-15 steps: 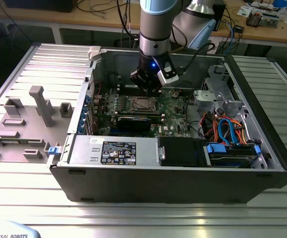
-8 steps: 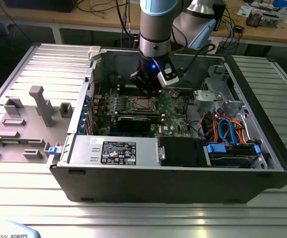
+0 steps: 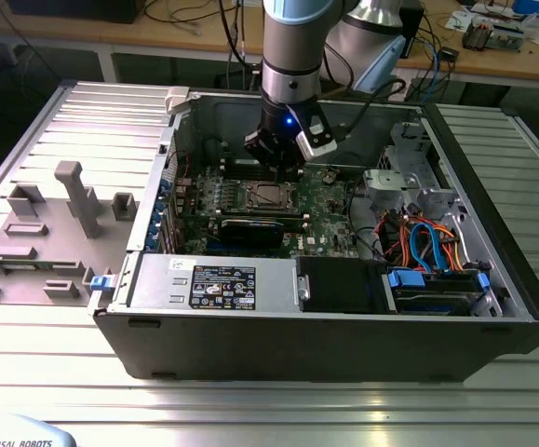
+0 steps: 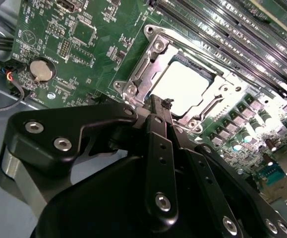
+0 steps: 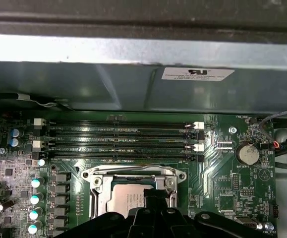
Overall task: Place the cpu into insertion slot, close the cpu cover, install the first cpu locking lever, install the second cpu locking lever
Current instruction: 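Install the second cpu locking lever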
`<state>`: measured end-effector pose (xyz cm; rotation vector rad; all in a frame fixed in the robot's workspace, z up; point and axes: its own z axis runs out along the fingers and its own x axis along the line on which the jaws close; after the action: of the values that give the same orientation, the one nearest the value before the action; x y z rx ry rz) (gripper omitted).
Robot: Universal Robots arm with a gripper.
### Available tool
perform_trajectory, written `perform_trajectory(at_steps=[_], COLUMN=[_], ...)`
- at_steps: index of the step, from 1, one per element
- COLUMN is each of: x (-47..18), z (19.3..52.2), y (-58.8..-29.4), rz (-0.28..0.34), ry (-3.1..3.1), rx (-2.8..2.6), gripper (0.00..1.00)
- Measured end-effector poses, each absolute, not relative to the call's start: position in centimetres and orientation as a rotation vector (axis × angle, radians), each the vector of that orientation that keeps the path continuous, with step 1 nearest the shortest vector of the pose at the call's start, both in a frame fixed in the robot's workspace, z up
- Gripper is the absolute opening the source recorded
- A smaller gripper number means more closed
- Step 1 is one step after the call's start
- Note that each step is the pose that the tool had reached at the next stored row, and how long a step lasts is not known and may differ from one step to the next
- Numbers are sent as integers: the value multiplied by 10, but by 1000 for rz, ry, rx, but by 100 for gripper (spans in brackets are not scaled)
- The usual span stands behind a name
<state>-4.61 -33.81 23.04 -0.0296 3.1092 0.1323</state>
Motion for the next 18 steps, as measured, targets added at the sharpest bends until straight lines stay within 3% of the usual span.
perform_trajectory(at_steps=[18], x=[-46], z=[228], y=[-355], rz=[128], ry=[3110], rx=[-29], gripper=[11])
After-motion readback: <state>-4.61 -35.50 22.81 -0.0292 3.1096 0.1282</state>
